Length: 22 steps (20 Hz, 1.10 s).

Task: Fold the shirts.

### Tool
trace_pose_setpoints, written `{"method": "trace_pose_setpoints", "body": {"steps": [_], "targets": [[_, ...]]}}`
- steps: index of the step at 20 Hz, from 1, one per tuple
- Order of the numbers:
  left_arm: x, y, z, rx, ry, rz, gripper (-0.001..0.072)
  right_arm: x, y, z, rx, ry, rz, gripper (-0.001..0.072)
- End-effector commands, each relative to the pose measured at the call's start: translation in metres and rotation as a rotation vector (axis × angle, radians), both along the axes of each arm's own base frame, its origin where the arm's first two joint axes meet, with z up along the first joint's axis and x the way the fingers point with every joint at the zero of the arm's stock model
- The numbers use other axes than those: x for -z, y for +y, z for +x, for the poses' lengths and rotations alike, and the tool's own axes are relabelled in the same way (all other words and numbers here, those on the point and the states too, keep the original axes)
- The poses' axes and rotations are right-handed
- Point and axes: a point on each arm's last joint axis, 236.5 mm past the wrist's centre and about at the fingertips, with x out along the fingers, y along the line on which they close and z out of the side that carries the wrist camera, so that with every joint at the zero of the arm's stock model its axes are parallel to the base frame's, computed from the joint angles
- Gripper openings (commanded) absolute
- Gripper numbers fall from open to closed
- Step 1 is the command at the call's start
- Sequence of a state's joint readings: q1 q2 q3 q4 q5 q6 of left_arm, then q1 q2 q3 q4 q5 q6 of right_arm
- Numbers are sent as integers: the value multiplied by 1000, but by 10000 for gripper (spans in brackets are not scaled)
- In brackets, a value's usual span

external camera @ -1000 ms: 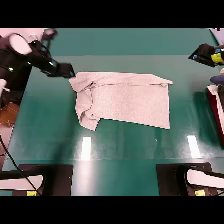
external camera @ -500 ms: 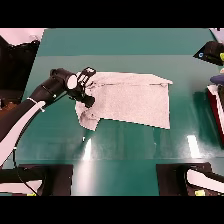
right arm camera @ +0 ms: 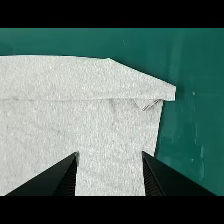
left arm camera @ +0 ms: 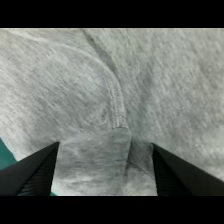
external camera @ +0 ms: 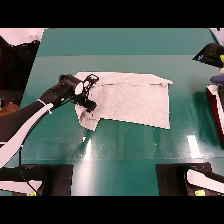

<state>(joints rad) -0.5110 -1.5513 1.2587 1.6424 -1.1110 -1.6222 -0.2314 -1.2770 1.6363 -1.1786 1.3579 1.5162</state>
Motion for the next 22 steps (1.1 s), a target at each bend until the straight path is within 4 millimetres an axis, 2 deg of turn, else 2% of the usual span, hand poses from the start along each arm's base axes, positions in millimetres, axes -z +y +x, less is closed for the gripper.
{"method": "trace_pose_setpoints", "body": {"steps": [1,2,4,5,9,10,11,13,15,16,19,22], "targets": [[10,3,-4,-1,31,23,661,0,0,-1,-2,2,0,447],[11,4,-4,-1,33,24,598,0,0,-1,-2,2,0,447],[11,4,-5,-1,35,26,223,0,0,-1,-1,2,0,446],[11,4,-6,-1,39,28,129,0,0,-1,-1,2,0,447],[1,8,-5,0,42,48,109,0,-1,-1,0,5,0,447],[-8,11,-1,2,29,64,49,1,0,-2,-1,7,0,446],[-20,14,6,9,3,76,20,1,0,-3,-3,14,1,447],[-50,22,19,0,-63,86,19,6,2,-10,-40,41,-13,447],[-82,32,26,-32,-132,52,19,18,5,-29,-97,119,-23,447],[-98,42,27,-60,-161,32,19,29,5,-41,-116,167,-20,447],[-134,77,26,-168,-207,-31,19,77,-2,-80,-83,304,28,447],[-151,109,25,-275,-215,-79,19,138,-6,-125,-25,426,92,447]]}}
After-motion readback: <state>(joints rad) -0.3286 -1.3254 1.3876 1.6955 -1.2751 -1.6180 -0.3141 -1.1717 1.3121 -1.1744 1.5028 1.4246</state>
